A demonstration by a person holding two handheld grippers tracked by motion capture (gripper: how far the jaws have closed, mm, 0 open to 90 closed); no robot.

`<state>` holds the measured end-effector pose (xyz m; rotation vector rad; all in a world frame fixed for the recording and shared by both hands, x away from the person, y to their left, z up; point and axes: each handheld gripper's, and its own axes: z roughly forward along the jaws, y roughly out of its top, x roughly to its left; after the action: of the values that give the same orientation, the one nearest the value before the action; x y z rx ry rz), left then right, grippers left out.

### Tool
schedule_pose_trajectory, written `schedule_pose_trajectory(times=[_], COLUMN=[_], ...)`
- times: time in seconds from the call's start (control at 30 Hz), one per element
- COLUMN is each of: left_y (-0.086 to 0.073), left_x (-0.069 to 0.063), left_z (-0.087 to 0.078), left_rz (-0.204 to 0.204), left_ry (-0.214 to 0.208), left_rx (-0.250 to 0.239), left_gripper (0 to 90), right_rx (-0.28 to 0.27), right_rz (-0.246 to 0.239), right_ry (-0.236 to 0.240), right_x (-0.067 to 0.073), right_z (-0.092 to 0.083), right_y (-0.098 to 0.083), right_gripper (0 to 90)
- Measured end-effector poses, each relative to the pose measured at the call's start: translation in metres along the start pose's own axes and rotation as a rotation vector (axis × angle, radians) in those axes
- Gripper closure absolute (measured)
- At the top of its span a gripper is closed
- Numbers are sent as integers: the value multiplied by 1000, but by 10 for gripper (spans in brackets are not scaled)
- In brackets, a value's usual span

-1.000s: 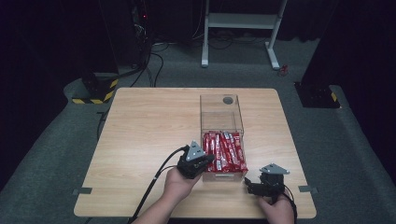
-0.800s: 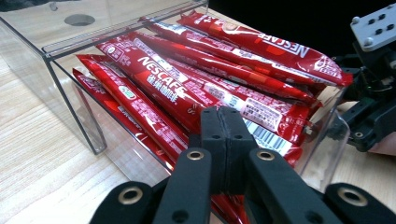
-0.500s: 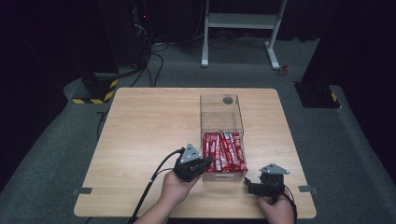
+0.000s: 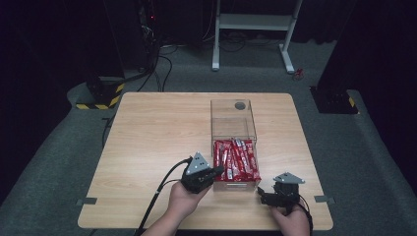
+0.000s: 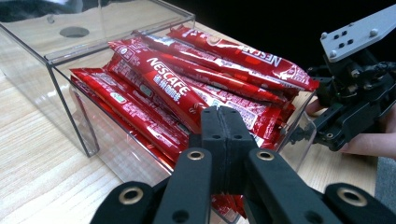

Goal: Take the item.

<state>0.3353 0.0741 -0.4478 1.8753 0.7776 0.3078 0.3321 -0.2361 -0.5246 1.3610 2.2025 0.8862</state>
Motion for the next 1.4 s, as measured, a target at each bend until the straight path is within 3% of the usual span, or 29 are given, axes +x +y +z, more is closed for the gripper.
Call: schedule_pose_trajectory(times=[0.27,0.97,1.4], left_y=[0,-3,-5], left_x=[2,22,30], left_z=[-8,-30,-37], left_rz=[2,-22,-13], left_ry=[-5,-18,-11], left_rx=[-33,-87,-91], left_gripper=[897,897,896], right_rx=[0,-1,-1], right_rz=[0,-4,0], right_ry=[0,0,0], right_x=[0,0,0], right_z=[0,0,0], right_y=[0,0,0], right_gripper=[93,97,97])
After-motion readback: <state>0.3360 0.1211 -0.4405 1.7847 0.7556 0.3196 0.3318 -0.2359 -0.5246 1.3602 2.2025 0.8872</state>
